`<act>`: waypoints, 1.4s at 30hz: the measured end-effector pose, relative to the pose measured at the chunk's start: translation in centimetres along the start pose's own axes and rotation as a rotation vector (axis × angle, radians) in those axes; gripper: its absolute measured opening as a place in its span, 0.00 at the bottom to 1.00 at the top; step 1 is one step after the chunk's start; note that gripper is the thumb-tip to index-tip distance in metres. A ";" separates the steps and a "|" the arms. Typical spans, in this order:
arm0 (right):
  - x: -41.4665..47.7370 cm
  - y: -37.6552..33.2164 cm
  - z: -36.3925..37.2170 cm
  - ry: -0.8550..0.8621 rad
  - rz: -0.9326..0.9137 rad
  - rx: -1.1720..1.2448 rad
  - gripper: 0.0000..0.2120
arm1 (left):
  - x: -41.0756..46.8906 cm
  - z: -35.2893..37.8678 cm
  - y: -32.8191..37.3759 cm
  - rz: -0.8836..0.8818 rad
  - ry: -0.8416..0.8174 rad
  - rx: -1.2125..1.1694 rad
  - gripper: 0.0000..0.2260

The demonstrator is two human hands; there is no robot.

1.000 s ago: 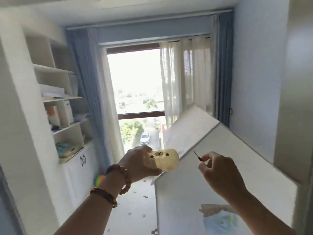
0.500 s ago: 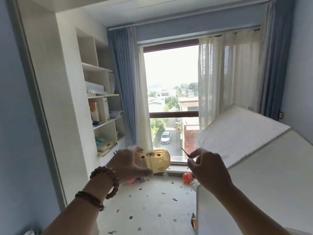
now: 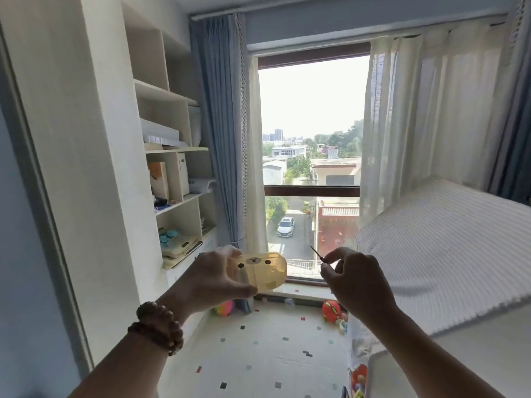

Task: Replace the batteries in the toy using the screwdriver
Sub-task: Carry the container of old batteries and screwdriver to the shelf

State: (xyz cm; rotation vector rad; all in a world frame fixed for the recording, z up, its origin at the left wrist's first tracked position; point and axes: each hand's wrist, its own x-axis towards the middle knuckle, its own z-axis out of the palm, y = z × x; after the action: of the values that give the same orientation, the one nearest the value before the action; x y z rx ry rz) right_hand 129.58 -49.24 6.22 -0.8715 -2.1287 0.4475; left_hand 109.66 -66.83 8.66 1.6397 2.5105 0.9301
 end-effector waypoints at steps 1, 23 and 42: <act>1.9 0.2 1.1 -0.007 0.001 0.012 0.05 | 1.7 0.0 -0.6 -0.005 0.003 0.007 0.38; 40.1 1.2 33.4 -0.085 0.073 0.040 0.09 | 42.6 0.1 -27.6 -0.048 0.044 0.023 0.32; 76.9 5.7 62.2 -0.219 -0.043 0.044 0.09 | 76.8 3.0 -50.6 -0.284 0.173 0.038 0.31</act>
State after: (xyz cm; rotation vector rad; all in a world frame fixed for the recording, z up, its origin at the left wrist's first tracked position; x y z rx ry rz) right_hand 48.51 7.64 4.25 -0.7799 -2.3223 0.5889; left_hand 33.47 -15.31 5.81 1.2111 2.7909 1.0350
